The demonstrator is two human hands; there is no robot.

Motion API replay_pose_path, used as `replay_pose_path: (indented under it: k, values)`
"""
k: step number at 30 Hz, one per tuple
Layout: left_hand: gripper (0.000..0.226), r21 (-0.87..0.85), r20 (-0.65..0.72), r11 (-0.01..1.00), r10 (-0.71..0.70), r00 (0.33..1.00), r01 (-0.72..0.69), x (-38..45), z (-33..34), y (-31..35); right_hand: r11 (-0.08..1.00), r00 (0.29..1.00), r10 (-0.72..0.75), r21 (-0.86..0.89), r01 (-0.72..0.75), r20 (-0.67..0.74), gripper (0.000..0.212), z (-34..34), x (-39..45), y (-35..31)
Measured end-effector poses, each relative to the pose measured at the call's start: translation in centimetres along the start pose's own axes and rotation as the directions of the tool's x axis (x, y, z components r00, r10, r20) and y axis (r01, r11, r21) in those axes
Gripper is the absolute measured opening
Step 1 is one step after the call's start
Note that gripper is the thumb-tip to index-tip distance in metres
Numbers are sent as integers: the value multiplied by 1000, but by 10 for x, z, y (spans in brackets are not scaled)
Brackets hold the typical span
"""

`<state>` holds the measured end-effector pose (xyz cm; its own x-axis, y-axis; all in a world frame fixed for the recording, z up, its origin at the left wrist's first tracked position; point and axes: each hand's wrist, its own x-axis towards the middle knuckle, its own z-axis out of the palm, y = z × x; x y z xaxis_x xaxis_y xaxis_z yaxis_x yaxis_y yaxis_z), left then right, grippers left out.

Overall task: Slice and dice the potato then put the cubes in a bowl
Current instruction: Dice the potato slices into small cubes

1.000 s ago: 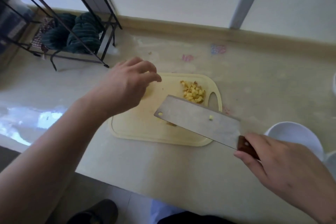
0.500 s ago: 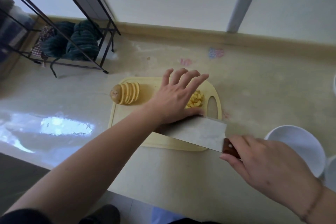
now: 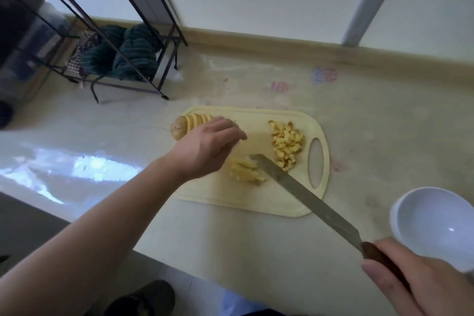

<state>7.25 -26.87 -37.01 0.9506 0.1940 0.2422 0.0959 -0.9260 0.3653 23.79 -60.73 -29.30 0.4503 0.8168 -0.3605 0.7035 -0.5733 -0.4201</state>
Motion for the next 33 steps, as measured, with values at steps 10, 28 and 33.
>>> replay_pose_path:
  k: [10, 28, 33]
  values:
    - [48, 151, 24, 980, -135, 991, 130, -41, 48, 35, 704, 946, 66, 657, -269, 317, 37, 18, 37, -47]
    - [51, 100, -64, 853, -508, 859, 512, -30, 55, 75, 775, 981, 48, 613, -154, 185, 52, 64, 60, -69]
    - [56, 207, -15, 800, -573, 819, 564, -36, 47, 80, 796, 986, 43, 591, -132, 162, 56, 60, 62, -63]
